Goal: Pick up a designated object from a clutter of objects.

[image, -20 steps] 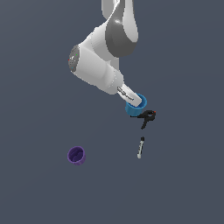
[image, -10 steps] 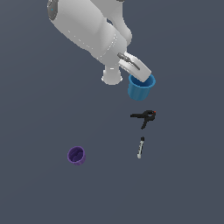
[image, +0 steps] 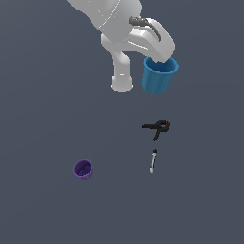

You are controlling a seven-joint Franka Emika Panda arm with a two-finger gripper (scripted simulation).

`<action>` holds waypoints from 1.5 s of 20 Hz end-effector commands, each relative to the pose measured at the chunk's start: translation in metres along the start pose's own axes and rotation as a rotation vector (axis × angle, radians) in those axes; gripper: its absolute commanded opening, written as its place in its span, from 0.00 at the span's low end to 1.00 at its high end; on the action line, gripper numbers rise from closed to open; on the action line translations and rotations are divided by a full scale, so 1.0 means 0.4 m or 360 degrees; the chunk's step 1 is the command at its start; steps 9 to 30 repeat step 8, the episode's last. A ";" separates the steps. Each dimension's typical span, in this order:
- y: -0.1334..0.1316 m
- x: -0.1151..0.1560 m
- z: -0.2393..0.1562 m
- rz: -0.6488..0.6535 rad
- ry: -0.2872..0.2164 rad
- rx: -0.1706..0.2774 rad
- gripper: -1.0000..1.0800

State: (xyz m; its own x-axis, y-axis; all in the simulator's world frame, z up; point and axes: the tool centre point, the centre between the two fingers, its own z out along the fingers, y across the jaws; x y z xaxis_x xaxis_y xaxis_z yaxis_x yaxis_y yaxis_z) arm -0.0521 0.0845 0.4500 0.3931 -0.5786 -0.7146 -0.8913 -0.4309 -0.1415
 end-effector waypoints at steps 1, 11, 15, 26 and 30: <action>-0.008 -0.018 -0.021 -0.0002 -0.0001 0.0002 0.00; -0.018 -0.032 -0.039 -0.0002 -0.0003 0.0004 0.00; -0.018 -0.032 -0.039 -0.0002 -0.0003 0.0004 0.00; -0.018 -0.032 -0.039 -0.0002 -0.0003 0.0004 0.00; -0.018 -0.032 -0.039 -0.0002 -0.0003 0.0004 0.00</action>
